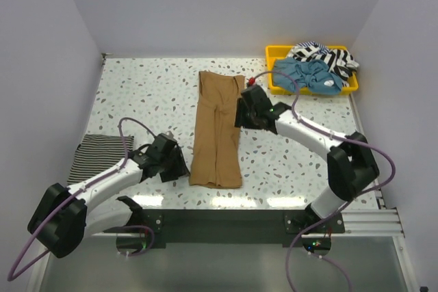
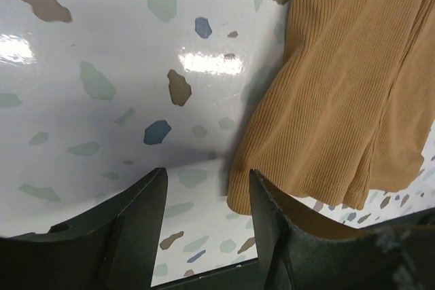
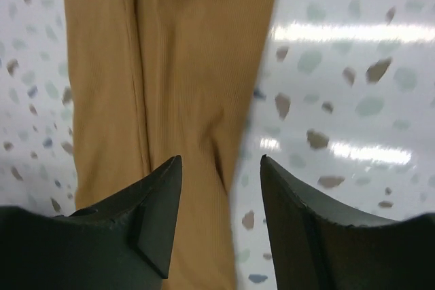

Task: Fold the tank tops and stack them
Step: Fold the tank top

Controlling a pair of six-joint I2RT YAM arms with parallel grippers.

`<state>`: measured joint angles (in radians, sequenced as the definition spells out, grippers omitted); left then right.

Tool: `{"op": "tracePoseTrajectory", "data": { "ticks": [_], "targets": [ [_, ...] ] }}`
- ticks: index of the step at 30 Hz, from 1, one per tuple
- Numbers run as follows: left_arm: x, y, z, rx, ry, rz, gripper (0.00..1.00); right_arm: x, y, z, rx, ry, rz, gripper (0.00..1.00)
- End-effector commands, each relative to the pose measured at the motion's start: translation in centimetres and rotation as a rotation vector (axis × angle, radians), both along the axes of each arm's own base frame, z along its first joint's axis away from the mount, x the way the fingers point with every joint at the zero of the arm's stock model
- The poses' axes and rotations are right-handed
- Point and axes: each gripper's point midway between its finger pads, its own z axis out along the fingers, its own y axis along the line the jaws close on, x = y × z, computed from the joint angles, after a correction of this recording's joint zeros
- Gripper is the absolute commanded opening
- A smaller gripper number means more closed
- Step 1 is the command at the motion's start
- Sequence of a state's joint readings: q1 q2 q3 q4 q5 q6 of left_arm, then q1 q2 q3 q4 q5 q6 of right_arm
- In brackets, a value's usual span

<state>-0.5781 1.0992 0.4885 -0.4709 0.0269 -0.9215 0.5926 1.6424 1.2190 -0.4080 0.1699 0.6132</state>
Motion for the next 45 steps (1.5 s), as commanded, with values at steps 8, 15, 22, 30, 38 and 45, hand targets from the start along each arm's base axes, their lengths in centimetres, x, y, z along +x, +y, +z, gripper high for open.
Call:
{"op": "tracePoseTrajectory", "data": {
  "ticks": [8,15,22,30,38,45],
  "targets": [
    [-0.1,-3.0,1.1,-0.158,-0.067,-0.119,0.57,-13.6,-2.2,-5.1,0.08,0.126,-0.034,0.52],
    [-1.1,-2.5,-0.8,-0.106,0.005,-0.126,0.56,-19.1,-0.4,-7.5,0.091,0.191,0.03,0.52],
    [-1.6,-1.1,-1.9,-0.035,0.036,-0.068,0.47,-21.7,1.0,-9.3,0.102,0.217,0.029,0.52],
    [-2.3,-0.7,-2.9,0.017,0.069,-0.089,0.28,-22.6,2.0,-11.3,0.066,0.227,0.041,0.51],
    [-3.1,-0.1,-3.3,0.047,0.092,-0.117,0.06,-22.5,1.7,-11.5,-0.01,0.2,0.046,0.42],
    [-4.9,-0.4,-3.2,0.047,0.128,-0.164,0.0,-23.2,0.1,-10.8,-0.057,0.184,0.055,0.24]
  ]
}}
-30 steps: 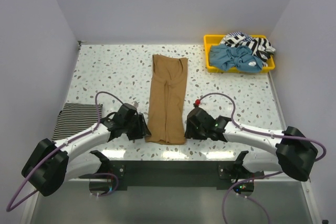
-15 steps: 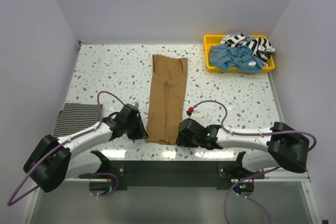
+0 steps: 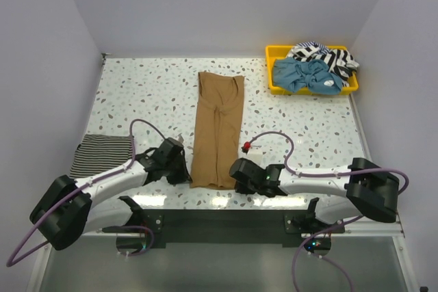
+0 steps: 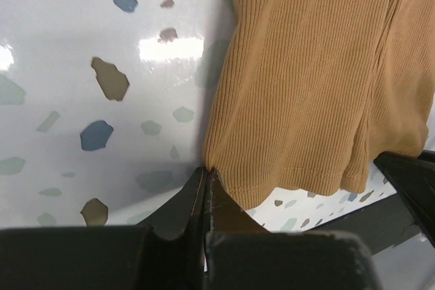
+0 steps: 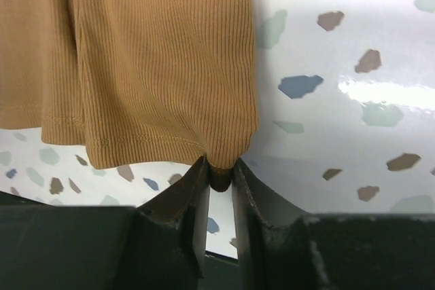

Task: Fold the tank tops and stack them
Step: Fold the tank top

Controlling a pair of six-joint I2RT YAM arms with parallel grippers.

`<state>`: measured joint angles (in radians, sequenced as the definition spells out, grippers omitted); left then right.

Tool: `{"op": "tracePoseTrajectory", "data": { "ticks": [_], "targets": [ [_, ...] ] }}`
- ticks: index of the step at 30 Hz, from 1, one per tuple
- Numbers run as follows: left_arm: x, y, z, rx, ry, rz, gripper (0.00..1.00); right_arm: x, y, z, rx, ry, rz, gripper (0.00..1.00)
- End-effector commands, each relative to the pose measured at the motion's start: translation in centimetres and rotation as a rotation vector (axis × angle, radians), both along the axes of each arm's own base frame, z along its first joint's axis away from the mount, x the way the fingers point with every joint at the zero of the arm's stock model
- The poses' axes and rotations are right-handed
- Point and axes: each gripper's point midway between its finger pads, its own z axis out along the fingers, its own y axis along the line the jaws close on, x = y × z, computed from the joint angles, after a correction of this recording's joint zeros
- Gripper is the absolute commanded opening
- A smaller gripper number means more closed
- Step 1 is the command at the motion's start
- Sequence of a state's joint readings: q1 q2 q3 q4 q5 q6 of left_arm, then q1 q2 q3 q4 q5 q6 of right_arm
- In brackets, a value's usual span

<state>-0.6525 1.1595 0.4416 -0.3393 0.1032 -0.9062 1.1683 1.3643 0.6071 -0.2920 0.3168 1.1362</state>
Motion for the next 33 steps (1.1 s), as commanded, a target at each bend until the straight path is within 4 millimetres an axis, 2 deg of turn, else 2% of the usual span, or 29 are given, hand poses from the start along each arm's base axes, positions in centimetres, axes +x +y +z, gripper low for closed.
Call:
{"op": "tracePoseTrajectory", "data": {
  "ticks": [1,8,11,12,14,15,16,18,21,22,24,25,27,29,31,32,33],
  "targets": [
    [-3.7,2.1,-1.9,0.113,0.109,-0.041,0.0,-0.8,-2.8,-0.4,-0.102,-0.007,-0.003,0.23],
    [-5.6,2.7,-1.1,0.105,0.13,-0.029,0.0,-3.5,-2.6,-0.5,-0.159,-0.007,0.068,0.02],
    [-6.3,2.9,-0.4,0.095,0.136,-0.025,0.0,-4.7,-2.5,0.2,-0.185,-0.022,0.095,0.0],
    [-6.5,2.8,-0.2,0.09,0.137,-0.034,0.0,-4.9,-1.9,1.0,-0.173,-0.03,0.106,0.0],
    [-7.1,2.9,0.5,0.082,0.137,-0.03,0.0,-5.8,-1.8,2.0,-0.201,-0.055,0.138,0.0],
    [-7.4,2.9,0.7,0.082,0.136,-0.037,0.0,-6.0,-0.7,3.4,-0.179,-0.07,0.146,0.0],
    [-7.4,2.7,1.3,0.064,0.123,-0.034,0.0,-6.2,-1.2,3.8,-0.209,-0.076,0.149,0.0],
    [-7.3,2.7,2.0,0.053,0.112,-0.03,0.0,-5.9,-0.5,5.2,-0.198,-0.106,0.148,0.0],
    [-5.8,1.5,4.2,0.01,0.051,-0.026,0.0,-5.0,-0.3,6.4,-0.204,-0.152,0.147,0.01],
    [-4.9,0.7,5.3,-0.006,0.026,-0.028,0.0,-4.7,0.4,7.3,-0.19,-0.163,0.146,0.01],
    [-3.5,0.1,6.0,0.007,-0.006,-0.023,0.0,-3.4,1.1,8.3,-0.207,-0.184,0.143,0.01],
    [-2.5,-0.6,7.2,-0.006,-0.043,-0.03,0.0,-2.9,1.3,8.6,-0.218,-0.194,0.156,0.01],
    [-0.7,-1.3,7.9,-0.008,-0.067,-0.015,0.0,-1.3,1.8,9.2,-0.21,-0.199,0.134,0.01],
    [1.5,-2.2,9.7,-0.041,-0.125,-0.011,0.0,0.8,1.8,9.3,-0.223,-0.203,0.116,0.0],
    [4.1,-2.1,10.7,-0.056,-0.162,0.029,0.0,2.3,2.4,9.9,-0.214,-0.216,0.121,0.0],
    [5.2,-2.4,11.3,-0.079,-0.185,0.036,0.0,3.7,2.0,10.1,-0.218,-0.219,0.089,0.0],
    [6.5,-2.0,11.1,-0.07,-0.184,0.069,0.0,4.6,2.3,10.6,-0.209,-0.226,0.08,0.0]
  ]
}}
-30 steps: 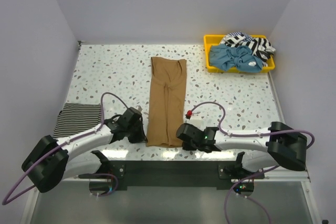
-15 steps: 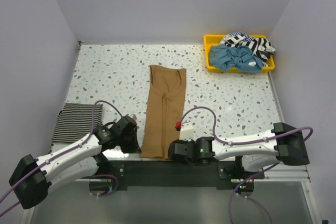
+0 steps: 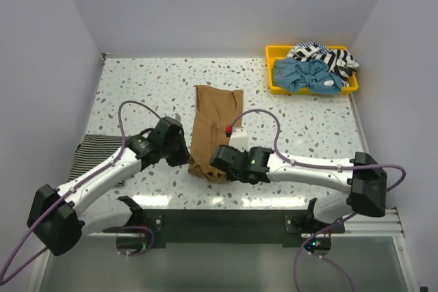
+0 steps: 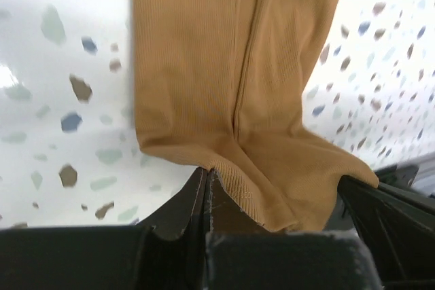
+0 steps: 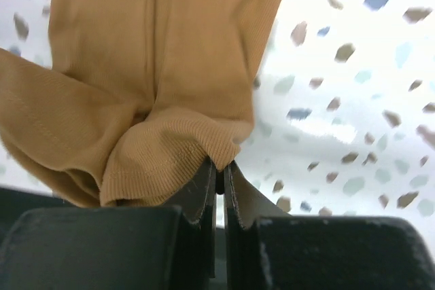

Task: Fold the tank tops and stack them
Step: Fold the tank top

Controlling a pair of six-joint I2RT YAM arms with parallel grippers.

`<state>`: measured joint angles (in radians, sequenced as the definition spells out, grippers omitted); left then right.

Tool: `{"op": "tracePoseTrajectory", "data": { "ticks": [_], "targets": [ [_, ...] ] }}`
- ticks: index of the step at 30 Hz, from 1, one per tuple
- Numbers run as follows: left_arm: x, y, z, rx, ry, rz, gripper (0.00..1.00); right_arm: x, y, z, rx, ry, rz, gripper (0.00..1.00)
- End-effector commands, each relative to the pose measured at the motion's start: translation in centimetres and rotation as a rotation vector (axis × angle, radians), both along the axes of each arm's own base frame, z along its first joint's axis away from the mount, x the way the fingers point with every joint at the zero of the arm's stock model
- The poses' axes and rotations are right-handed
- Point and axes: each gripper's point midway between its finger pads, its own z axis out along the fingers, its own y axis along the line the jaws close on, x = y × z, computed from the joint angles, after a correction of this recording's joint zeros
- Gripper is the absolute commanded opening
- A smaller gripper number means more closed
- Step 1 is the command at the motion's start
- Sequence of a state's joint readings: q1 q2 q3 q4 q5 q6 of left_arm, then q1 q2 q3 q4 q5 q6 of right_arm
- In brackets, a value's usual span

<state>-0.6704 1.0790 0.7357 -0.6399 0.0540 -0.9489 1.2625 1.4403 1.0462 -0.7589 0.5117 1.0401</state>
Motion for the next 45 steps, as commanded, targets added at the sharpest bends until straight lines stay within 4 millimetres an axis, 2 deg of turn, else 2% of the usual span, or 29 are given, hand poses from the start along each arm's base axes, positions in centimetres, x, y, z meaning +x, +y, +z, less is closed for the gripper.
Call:
{"op": "tracePoseTrajectory", "data": {
  "ticks": [1,7,8,10,14,16,17,18,19,20,21,22,25,26,27,29,30,31,32,34,35,36,38,39,41,42,44,45],
  "targets": [
    [5.5,-0.8,3.1,-0.047,-0.142,0.029,0.0,3.8,0.6,1.9,-0.011,-0.072,0.014,0.0],
    [11.1,-2.3,3.9,-0.061,-0.198,0.067,0.0,9.4,0.8,2.9,-0.031,-0.108,-0.02,0.0],
    [12.1,-2.2,4.1,-0.061,-0.212,0.083,0.0,10.5,0.4,2.4,-0.038,-0.095,-0.039,0.0],
    [13.8,-2.5,3.8,-0.057,-0.212,0.1,0.0,12.2,0.7,2.8,-0.033,-0.109,-0.035,0.0],
    [17.1,-2.3,3.6,-0.066,-0.228,0.146,0.0,16.1,0.1,2.8,-0.034,-0.111,-0.071,0.0],
    [18.7,-2.5,3.1,-0.076,-0.222,0.154,0.0,17.7,0.4,2.5,-0.029,-0.106,-0.066,0.0],
    [19.5,-2.2,2.9,-0.071,-0.22,0.168,0.0,18.6,-0.1,2.4,-0.034,-0.1,-0.083,0.0],
    [20.5,-2.4,2.5,-0.071,-0.214,0.173,0.0,19.5,0.2,2.9,-0.012,-0.106,-0.085,0.0],
    [21.1,-2.3,2.3,-0.069,-0.214,0.177,0.0,20.2,0.3,2.0,-0.026,-0.093,-0.08,0.0],
    [22.1,-2.2,2.5,-0.083,-0.23,0.182,0.0,21.2,-0.3,1.9,-0.023,-0.088,-0.099,0.0],
    [23.2,-2.2,2.1,-0.081,-0.226,0.19,0.0,22.1,0.1,2.2,-0.01,-0.096,-0.101,0.0],
    [23.8,-2.4,2.1,-0.092,-0.23,0.183,0.0,22.9,-0.3,1.3,-0.022,-0.08,-0.107,0.0],
    [25.9,-1.7,0.7,-0.064,-0.216,0.203,0.0,24.7,-0.2,0.9,-0.011,-0.074,-0.119,0.04],
    [26.7,-1.7,0.6,-0.081,-0.232,0.199,0.0,25.4,-0.7,0.1,-0.016,-0.065,-0.133,0.07],
    [27.3,-1.7,-0.2,-0.076,-0.22,0.199,0.0,26.0,-0.6,0.2,-0.006,-0.071,-0.132,0.18],
    [28.0,-1.3,-0.8,-0.074,-0.218,0.2,0.17,27.1,-1.0,-0.2,-0.009,-0.071,-0.14,0.37],
    [28.3,-1.1,-1.0,-0.073,-0.217,0.206,0.25,27.6,-0.7,0.2,0.001,-0.089,-0.137,0.47],
    [28.7,-1.0,-0.7,-0.082,-0.24,0.209,0.46,28.0,-1.0,0.5,0.001,-0.095,-0.143,0.59],
    [28.9,-0.8,-0.3,-0.092,-0.259,0.211,0.53,28.1,-1.1,1.0,0.005,-0.105,-0.147,0.62],
    [28.9,-0.5,1.3,-0.112,-0.304,0.202,0.62,28.0,-1.2,1.8,0.012,-0.116,-0.153,0.65],
    [28.9,0.0,1.8,-0.108,-0.313,0.209,0.63,27.7,-1.6,2.7,0.017,-0.132,-0.162,0.65],
    [28.7,0.3,3.3,-0.108,-0.346,0.206,0.63,27.4,-1.9,2.9,0.016,-0.13,-0.165,0.63],
    [28.0,1.1,4.0,-0.08,-0.35,0.226,0.63,26.2,-1.7,3.3,0.024,-0.129,-0.163,0.6],
    [26.9,1.4,4.4,-0.083,-0.351,0.236,0.63,25.3,-1.9,3.5,0.022,-0.137,-0.161,0.58],
    [25.8,1.3,4.5,-0.098,-0.355,0.24,0.56,23.5,-0.7,3.2,0.028,-0.14,-0.134,0.49],
    [24.7,1.3,3.9,-0.104,-0.336,0.249,0.49,22.9,-0.6,2.9,0.022,-0.147,-0.137,0.48],
    [23.6,-0.3,3.3,-0.129,-0.326,0.212,0.41,21.9,0.5,2.0,0.015,-0.134,-0.12,0.43],
    [22.8,-0.7,2.0,-0.128,-0.293,0.203,0.32,21.7,0.6,1.3,0.019,-0.117,-0.123,0.38]
  ]
}}
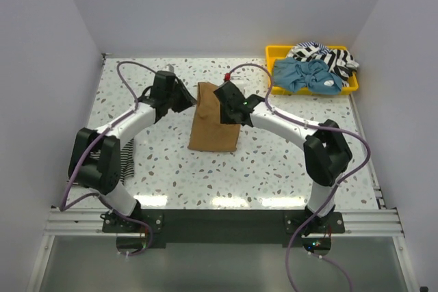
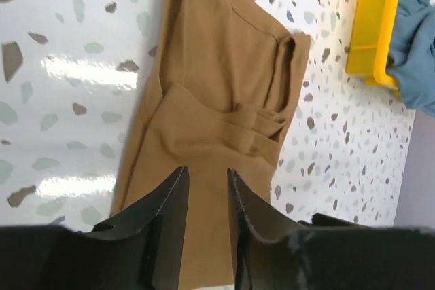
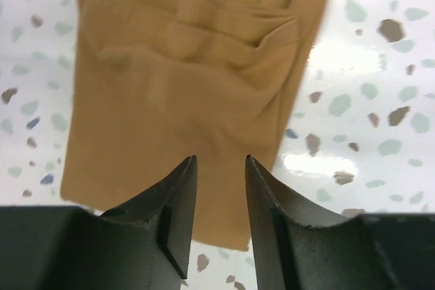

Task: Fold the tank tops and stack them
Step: Fold the tank top

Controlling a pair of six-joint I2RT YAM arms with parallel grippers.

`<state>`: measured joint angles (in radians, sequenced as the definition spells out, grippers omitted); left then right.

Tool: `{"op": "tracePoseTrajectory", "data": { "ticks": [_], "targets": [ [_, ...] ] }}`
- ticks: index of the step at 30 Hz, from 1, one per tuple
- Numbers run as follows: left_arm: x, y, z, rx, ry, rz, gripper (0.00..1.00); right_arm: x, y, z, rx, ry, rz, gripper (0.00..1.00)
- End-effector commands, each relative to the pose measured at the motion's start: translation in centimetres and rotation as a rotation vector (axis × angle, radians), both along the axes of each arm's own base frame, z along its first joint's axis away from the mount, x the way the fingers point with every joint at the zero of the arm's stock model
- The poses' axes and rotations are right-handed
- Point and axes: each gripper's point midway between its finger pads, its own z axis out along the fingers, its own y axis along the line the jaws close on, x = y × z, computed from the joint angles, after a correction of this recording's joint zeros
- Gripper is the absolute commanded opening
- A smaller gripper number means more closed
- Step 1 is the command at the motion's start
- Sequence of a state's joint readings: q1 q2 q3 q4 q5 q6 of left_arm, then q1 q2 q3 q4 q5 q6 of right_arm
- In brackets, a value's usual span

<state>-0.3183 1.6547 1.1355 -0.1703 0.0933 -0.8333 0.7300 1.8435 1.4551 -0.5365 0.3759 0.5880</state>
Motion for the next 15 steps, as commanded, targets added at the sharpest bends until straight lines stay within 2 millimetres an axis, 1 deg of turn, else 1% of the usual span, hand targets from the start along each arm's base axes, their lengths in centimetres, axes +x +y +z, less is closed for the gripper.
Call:
{"op": "tracePoseTrajectory", "data": {
  "ticks": [1,2,3,4,5,6,7,8,9,10,11,13,14,15],
  "targets": [
    [-1.6,-2.0,-1.5,-0.021,0.01,-0.041,0.28,-0.9,1.5,-1.1,0.03,0.004,-0.004,0.36],
    [-2.2,-2.7,-2.1,-0.022,0.018,-0.058,0.26,-1.1,1.7,-1.8,0.031,0.018,-0.004,0.36],
    [-3.1,-2.8,-3.8,-0.019,0.059,-0.055,0.24,-1.4,1.7,-3.0,0.032,0.035,-0.004,0.35],
    [-3.4,-2.8,-4.6,-0.018,0.072,-0.05,0.18,-1.6,1.6,-3.9,0.039,0.052,-0.01,0.35],
    [-4.1,-3.2,-5.4,-0.02,0.09,-0.06,0.16,-2.2,1.6,-5.2,0.041,0.083,-0.006,0.35],
    [-5.3,-2.9,-7.2,-0.017,0.133,-0.052,0.15,-2.8,1.3,-6.7,0.033,0.102,-0.006,0.34],
    [-5.9,-2.9,-8.0,-0.01,0.148,-0.047,0.13,-3.2,1.1,-7.6,0.034,0.121,-0.011,0.34],
    [-7.4,-2.9,-9.4,0.0,0.18,-0.053,0.12,-4.4,0.7,-9.1,0.028,0.162,-0.002,0.33],
    [-8.2,-2.9,-10.0,-0.002,0.199,-0.047,0.12,-4.7,0.7,-9.6,0.038,0.165,-0.005,0.33],
    [-8.6,-3.6,-10.1,-0.008,0.183,-0.059,0.12,-5.3,0.4,-10.2,0.033,0.175,-0.006,0.33],
    [-9.8,-3.3,-10.9,0.005,0.204,-0.06,0.12,-6.5,-0.5,-11.1,0.021,0.198,-0.004,0.33],
    [-11.7,-3.4,-11.9,0.027,0.24,-0.059,0.12,-7.6,-0.7,-11.5,0.029,0.2,0.0,0.33],
    [-12.9,-3.1,-12.4,0.03,0.259,-0.057,0.12,-8.9,-1.6,-12.4,0.009,0.224,-0.002,0.33],
    [-13.6,-3.1,-12.6,0.02,0.276,-0.043,0.12,-9.5,-1.6,-12.0,0.02,0.218,-0.001,0.32]
  ]
}}
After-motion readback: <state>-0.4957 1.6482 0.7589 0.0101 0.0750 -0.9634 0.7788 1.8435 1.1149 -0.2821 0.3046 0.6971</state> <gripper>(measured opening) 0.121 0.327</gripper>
